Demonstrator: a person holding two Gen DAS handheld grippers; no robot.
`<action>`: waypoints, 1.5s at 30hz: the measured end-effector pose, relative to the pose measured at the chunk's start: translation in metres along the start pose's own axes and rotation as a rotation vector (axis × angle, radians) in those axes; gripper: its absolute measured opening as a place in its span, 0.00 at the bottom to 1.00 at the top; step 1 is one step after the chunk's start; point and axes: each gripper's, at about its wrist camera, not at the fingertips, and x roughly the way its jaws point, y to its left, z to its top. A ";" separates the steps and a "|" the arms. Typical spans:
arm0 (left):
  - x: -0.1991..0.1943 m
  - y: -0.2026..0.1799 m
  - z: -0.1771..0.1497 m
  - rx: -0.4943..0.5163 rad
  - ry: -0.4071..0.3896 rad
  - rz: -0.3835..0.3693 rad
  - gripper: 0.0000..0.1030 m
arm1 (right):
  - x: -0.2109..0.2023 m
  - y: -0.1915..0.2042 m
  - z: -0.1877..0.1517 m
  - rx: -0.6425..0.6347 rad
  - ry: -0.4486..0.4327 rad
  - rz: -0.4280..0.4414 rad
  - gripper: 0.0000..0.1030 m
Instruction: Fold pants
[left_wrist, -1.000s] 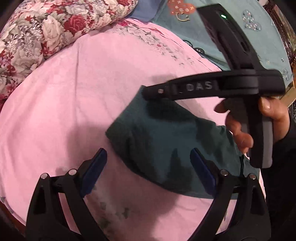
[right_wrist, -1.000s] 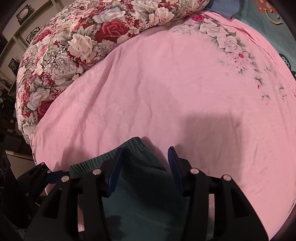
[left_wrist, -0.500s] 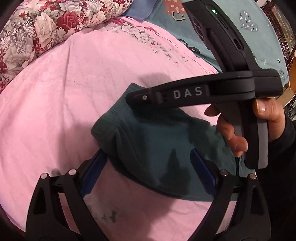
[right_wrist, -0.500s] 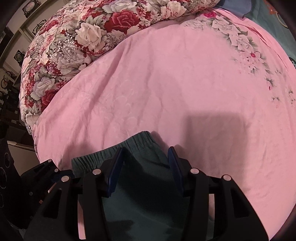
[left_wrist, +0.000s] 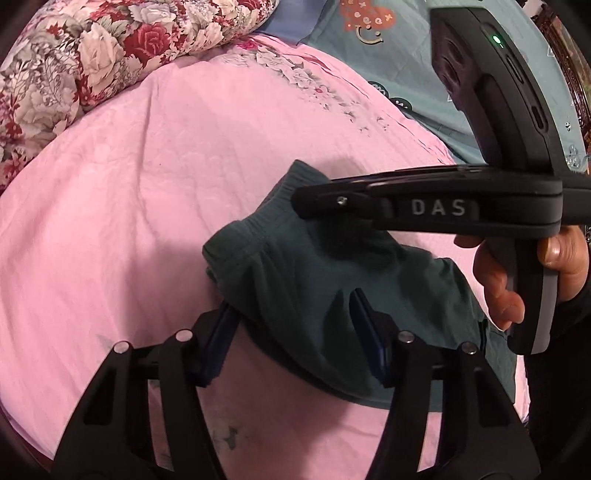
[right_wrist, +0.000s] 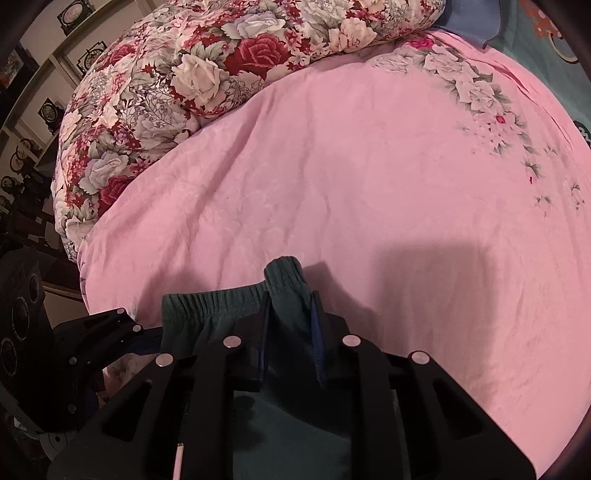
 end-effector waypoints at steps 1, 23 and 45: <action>-0.001 -0.001 -0.002 0.003 0.001 -0.005 0.65 | -0.003 -0.003 -0.002 0.018 -0.008 0.014 0.19; -0.078 -0.241 -0.067 0.665 -0.136 -0.227 0.46 | -0.254 -0.052 -0.201 0.144 -0.508 0.029 0.19; 0.048 -0.295 -0.116 0.768 0.172 -0.099 0.64 | -0.253 -0.154 -0.484 0.673 -0.589 -0.090 0.57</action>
